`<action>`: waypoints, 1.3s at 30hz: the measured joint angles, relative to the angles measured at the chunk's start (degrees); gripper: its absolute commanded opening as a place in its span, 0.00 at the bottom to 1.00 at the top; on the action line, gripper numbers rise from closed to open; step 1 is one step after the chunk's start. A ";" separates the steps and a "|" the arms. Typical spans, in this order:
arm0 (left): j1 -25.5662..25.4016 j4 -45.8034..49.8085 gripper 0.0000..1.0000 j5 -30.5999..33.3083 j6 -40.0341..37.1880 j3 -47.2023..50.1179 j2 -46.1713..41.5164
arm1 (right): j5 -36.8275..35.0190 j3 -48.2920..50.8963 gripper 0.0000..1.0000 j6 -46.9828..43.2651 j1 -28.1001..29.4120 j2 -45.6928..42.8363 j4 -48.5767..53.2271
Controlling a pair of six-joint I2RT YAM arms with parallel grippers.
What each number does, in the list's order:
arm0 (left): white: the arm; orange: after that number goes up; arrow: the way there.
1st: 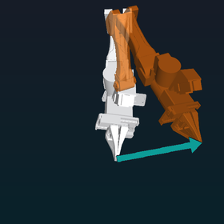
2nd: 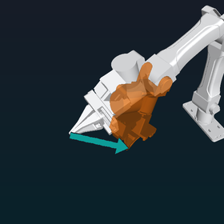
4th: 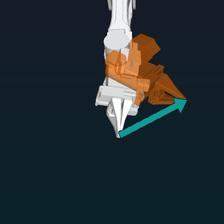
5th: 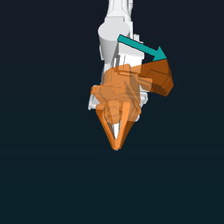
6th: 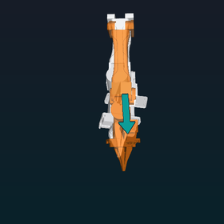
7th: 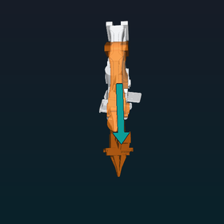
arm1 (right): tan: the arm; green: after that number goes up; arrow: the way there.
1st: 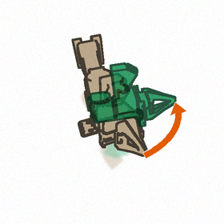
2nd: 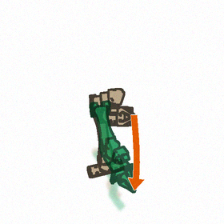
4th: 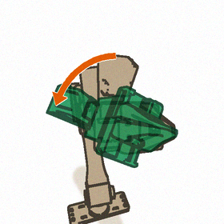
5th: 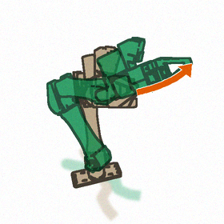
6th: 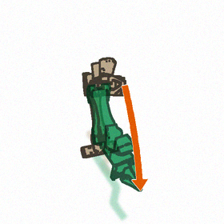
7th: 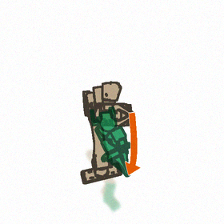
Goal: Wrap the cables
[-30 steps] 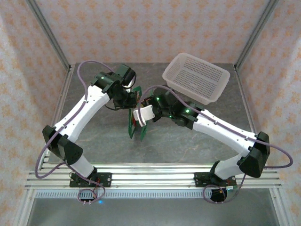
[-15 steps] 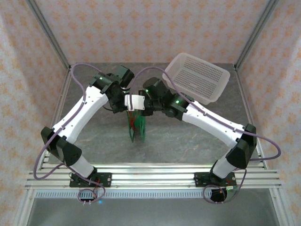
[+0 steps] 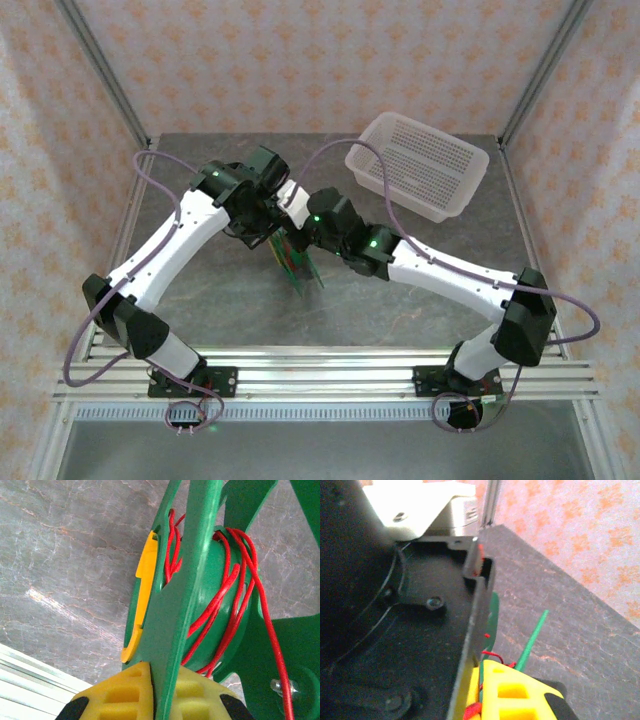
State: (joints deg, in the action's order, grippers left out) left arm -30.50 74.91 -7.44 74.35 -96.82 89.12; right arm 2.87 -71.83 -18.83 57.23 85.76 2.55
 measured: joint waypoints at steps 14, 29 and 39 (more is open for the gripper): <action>-0.50 -3.82 0.00 0.52 6.47 5.42 -3.89 | 5.90 5.42 0.00 7.19 -1.36 -0.72 -11.04; 3.65 -15.67 0.00 -8.94 9.40 12.98 -8.76 | 6.29 3.06 0.00 20.33 -5.44 -0.55 -7.02; 4.24 -10.69 0.00 -13.90 7.39 7.02 -5.14 | 6.73 6.78 0.00 1.73 -3.65 -4.81 -9.53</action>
State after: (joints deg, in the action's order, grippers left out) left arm -26.26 64.23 -21.34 81.73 -89.80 83.99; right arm 9.61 -65.06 -17.10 53.58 80.95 -6.98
